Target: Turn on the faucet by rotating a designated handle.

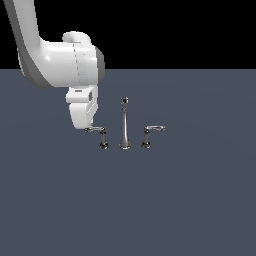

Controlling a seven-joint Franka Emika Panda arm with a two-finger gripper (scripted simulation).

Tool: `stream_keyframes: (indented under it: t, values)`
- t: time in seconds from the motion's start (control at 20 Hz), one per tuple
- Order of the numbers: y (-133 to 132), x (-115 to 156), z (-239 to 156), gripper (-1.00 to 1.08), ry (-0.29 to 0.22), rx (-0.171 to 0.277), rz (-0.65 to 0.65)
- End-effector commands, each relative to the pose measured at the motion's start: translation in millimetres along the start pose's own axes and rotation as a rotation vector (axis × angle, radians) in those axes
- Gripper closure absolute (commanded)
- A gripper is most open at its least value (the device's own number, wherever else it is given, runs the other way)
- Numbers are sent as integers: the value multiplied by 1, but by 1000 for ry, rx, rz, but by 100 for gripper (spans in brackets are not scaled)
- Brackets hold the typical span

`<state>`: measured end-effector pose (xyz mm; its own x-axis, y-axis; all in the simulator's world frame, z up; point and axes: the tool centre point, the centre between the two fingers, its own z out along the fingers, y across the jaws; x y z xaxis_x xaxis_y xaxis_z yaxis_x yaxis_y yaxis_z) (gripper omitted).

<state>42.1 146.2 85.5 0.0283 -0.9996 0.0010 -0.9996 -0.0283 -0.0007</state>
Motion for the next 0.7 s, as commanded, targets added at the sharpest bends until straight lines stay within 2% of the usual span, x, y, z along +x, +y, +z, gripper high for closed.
stream_keyframes:
  t: [0.0, 0.2, 0.3, 0.65]
  values:
    - [9, -4, 0, 108, 0, -1, -1]
    - [22, -10, 0, 108, -1, -1, 0]
    - [15, -9, 0, 108, -4, 7, 1]
    - [36, -3, 0, 108, -3, 5, 0]
